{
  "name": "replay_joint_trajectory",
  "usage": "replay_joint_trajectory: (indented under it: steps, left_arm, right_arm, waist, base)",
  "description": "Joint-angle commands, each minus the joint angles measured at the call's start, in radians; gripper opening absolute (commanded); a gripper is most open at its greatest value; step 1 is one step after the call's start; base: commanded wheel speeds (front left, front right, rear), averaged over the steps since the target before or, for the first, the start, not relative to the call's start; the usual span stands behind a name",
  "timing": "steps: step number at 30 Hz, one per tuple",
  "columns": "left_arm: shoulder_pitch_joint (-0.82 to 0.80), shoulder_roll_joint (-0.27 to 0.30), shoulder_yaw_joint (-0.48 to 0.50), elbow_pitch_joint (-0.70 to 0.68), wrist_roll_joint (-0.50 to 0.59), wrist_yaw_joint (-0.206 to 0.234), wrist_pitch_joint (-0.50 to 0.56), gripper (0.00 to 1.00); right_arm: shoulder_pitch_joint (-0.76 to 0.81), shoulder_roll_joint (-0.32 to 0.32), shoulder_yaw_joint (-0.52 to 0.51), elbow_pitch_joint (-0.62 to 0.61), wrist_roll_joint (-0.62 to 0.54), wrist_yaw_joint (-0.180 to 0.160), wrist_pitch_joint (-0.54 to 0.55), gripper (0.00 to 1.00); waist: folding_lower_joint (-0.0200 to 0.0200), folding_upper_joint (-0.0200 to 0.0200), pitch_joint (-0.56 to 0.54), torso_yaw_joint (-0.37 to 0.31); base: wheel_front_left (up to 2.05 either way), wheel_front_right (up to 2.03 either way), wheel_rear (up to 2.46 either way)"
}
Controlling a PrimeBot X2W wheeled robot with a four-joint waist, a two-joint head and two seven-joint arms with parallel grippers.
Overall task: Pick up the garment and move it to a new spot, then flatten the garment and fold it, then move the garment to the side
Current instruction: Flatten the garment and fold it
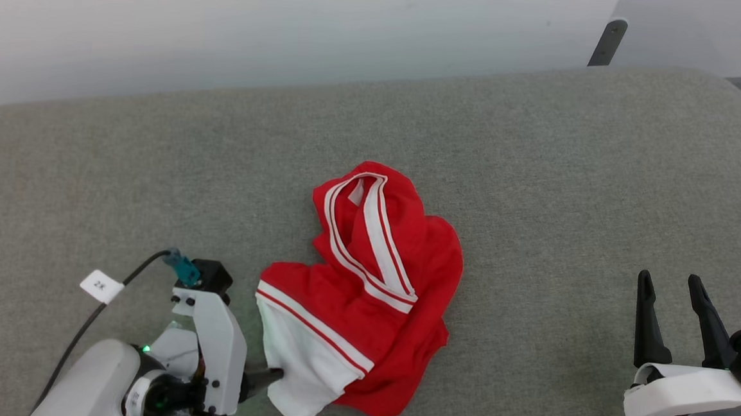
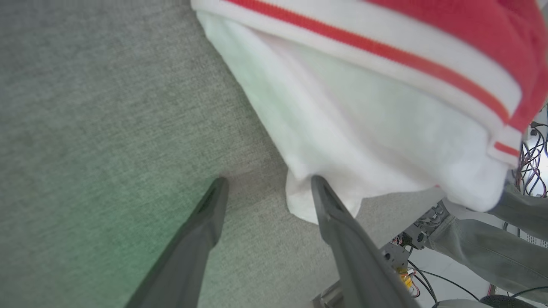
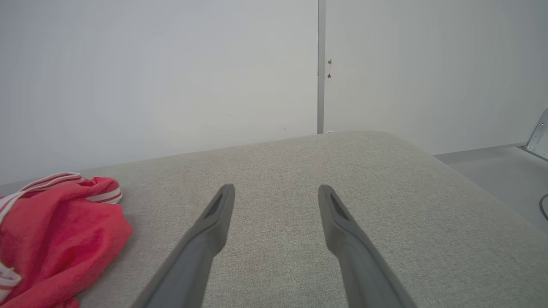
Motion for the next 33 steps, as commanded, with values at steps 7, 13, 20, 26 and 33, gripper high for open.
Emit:
replay_joint_trajectory:
  steps: [7, 13, 20, 26, 33]
  left_arm:
    - [-0.013, -0.041, -0.028, 0.1, 0.008, -0.027, -0.029, 1.0]
    - [-0.027, -0.058, -0.059, 0.147, 0.006, -0.064, -0.04, 0.0]
    - [-0.055, -0.029, -0.034, 0.143, -0.021, -0.08, -0.051, 0.0]
    - [-0.071, 0.017, -0.003, 0.113, -0.028, -0.072, -0.055, 0.0]
    - [-0.053, 0.106, 0.046, 0.047, -0.016, -0.043, -0.064, 0.0]
  right_arm:
    - [-0.018, 0.008, -0.005, -0.005, -0.004, -0.001, -0.005, 1.0]
    - [-0.027, 0.011, -0.001, 0.001, -0.009, -0.001, -0.005, 1.0]
    - [-0.026, 0.005, -0.005, 0.005, -0.006, -0.001, -0.005, 1.0]
    - [-0.022, 0.0, -0.009, 0.008, -0.006, -0.001, -0.005, 1.0]
    - [-0.014, -0.008, -0.009, 0.012, -0.009, -0.001, -0.005, 1.0]
  waist:
    - [0.0, 0.0, 0.013, 0.002]
    - [0.0, 0.0, 0.014, 0.004]
    - [0.0, 0.0, 0.006, 0.014]
    - [0.0, 0.0, -0.003, 0.03]
    - [0.0, 0.0, -0.018, 0.057]
  base:
    - [0.0, 0.0, 0.0]
    - [0.0, 0.0, 0.0]
    - [0.0, 0.0, 0.0]
    - [0.0, 0.0, 0.0]
    - [0.0, 0.0, 0.0]
